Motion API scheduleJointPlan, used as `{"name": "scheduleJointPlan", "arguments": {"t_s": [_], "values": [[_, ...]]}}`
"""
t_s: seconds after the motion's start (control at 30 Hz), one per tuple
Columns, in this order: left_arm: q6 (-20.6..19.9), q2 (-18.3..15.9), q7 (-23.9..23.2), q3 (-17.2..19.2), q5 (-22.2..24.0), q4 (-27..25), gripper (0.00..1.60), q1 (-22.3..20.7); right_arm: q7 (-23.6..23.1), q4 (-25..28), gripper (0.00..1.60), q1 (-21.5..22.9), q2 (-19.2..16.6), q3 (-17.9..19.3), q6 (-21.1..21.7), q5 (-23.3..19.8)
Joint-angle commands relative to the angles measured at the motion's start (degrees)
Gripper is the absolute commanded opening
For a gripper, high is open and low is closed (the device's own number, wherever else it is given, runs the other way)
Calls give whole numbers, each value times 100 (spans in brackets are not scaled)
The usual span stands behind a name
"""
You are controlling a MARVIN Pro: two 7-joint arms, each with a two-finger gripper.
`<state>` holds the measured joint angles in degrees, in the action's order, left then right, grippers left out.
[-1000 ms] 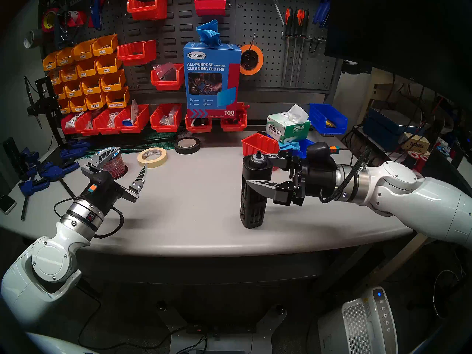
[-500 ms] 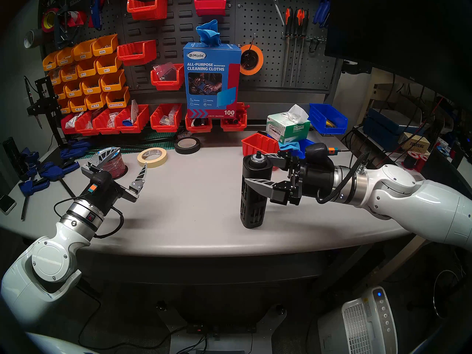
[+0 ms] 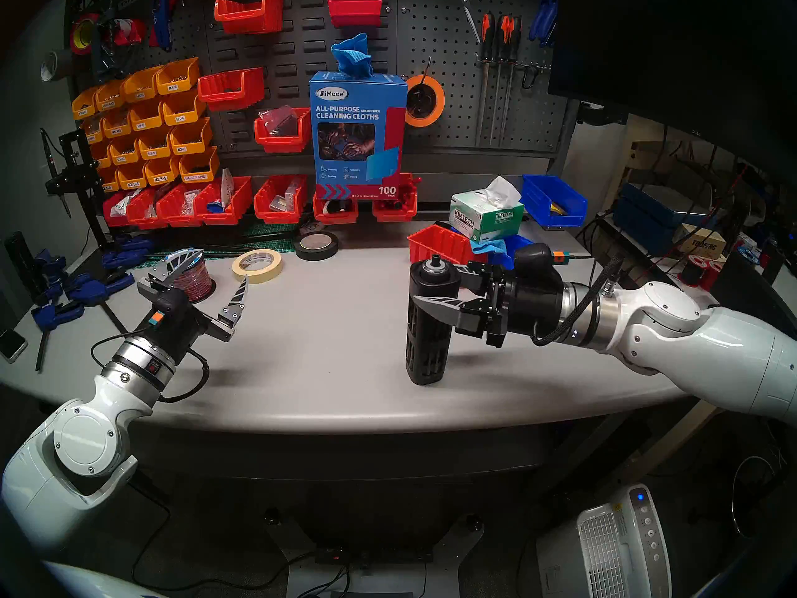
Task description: Pick a screwdriver bit and insert it into the screwdriver
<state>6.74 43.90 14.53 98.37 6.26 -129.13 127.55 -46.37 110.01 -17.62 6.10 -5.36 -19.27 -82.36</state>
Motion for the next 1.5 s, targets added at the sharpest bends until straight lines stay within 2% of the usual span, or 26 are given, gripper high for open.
{"name": "scheduleJointPlan", "arguments": {"t_s": [0.0, 0.03, 0.07, 0.13, 0.17, 0.4, 0.5, 0.57, 0.73, 0.83, 0.9, 0.97, 1.07, 1.17, 1.2, 1.23, 1.33, 1.4, 1.47], "values": [[66, -3, 21, 104, 12, -147, 160, -51, 14, 39, 106, 151, -19, 86, -119, 10], [66, -3, 21, 104, 12, -147, 160, -51, 16, 41, 106, 151, -19, 82, -126, 9], [66, -3, 21, 104, 12, -147, 160, -51, 22, 42, 115, 152, -19, 78, -138, 14], [66, -3, 21, 103, 11, -147, 160, -52, 44, 55, 98, 160, -19, 74, -242, 135], [65, -3, 21, 103, 11, -146, 160, -53, 90, 86, 95, 143, -19, 60, -343, 172], [66, -3, 21, 104, 11, -147, 160, -52, 359, 360, 92, 92, -21, -22, -508, 203], [66, -3, 21, 105, 12, -148, 160, -51, 545, 479, 82, 103, -23, -33, -532, 193], [66, -3, 21, 104, 11, -147, 160, -52, 655, 576, 91, 132, -24, -23, -505, 188], [66, -3, 21, 105, 12, -148, 160, -51, 892, 730, 90, 167, -26, -27, -451, 207], [67, -4, 20, 106, 13, -148, 160, -49, 1022, 782, 68, 179, -27, -35, -423, 237], [67, -4, 20, 107, 13, -149, 160, -49, 1072, 805, 69, 186, -28, -39, -402, 250], [68, -4, 20, 107, 13, -149, 160, -48, 1133, 836, 89, 186, -28, -47, -377, 265], [68, -4, 19, 109, 14, -150, 160, -47, 1337, 934, 99, 164, -29, -69, -340, 367], [68, -4, 19, 109, 14, -150, 160, -46, 1539, 957, 99, 132, 49, -96, -375, 461], [69, -4, 19, 110, 14, -150, 160, -46, 1580, 948, 114, 125, 89, -102, -374, 469], [69, -4, 19, 110, 14, -150, 160, -46, 1639, 944, 119, 118, 126, -108, -391, 498], [68, -4, 19, 109, 14, -150, 160, -46, 1837, 937, 116, 98, 250, -123, -433, 595], [68, -4, 19, 109, 14, -150, 160, -47, 1953, 931, 122, 92, 330, -130, -474, 773], [69, -4, 19, 110, 15, -150, 160, -46, 2038, 923, 120, 72, 408, -148, -474, 768]]}}
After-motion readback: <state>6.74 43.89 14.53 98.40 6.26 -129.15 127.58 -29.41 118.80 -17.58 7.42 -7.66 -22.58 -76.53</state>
